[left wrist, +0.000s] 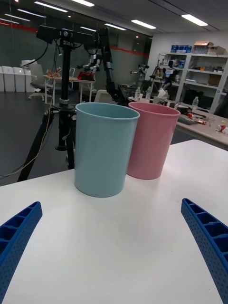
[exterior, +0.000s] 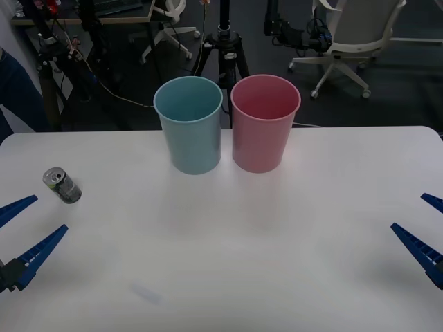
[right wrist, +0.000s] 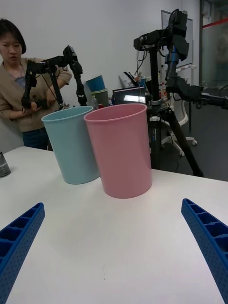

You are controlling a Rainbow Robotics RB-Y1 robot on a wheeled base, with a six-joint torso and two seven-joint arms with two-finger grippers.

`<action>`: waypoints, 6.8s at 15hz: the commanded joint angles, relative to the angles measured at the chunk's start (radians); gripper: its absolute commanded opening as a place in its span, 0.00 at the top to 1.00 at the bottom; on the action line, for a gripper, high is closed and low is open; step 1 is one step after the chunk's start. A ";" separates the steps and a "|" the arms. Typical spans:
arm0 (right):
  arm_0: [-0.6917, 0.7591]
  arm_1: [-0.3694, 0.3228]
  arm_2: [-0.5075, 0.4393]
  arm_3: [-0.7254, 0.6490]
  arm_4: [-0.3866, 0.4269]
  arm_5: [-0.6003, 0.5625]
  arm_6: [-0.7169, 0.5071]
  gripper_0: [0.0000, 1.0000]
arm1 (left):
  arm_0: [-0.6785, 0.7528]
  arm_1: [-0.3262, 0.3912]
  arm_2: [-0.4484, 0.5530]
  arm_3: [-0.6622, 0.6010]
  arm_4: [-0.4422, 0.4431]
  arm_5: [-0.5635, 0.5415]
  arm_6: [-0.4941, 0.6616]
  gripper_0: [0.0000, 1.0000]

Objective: Grasp the object on the table and drop it into the matching bin: aluminum can to the light blue bin, PET bottle to the pink bin.

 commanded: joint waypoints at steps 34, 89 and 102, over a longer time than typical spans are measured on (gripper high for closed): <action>0.000 0.000 0.000 0.000 0.000 0.000 0.000 0.00 | -0.381 -0.012 -0.131 0.589 0.027 0.495 -0.354 0.00; 0.000 0.000 0.000 0.000 0.000 0.000 0.000 0.00 | -0.610 -0.007 -0.131 0.811 -0.051 0.617 -0.354 1.00; 0.000 0.000 0.000 0.000 0.000 0.000 0.000 0.00 | -0.334 0.036 -0.238 0.343 0.056 0.613 -0.278 1.00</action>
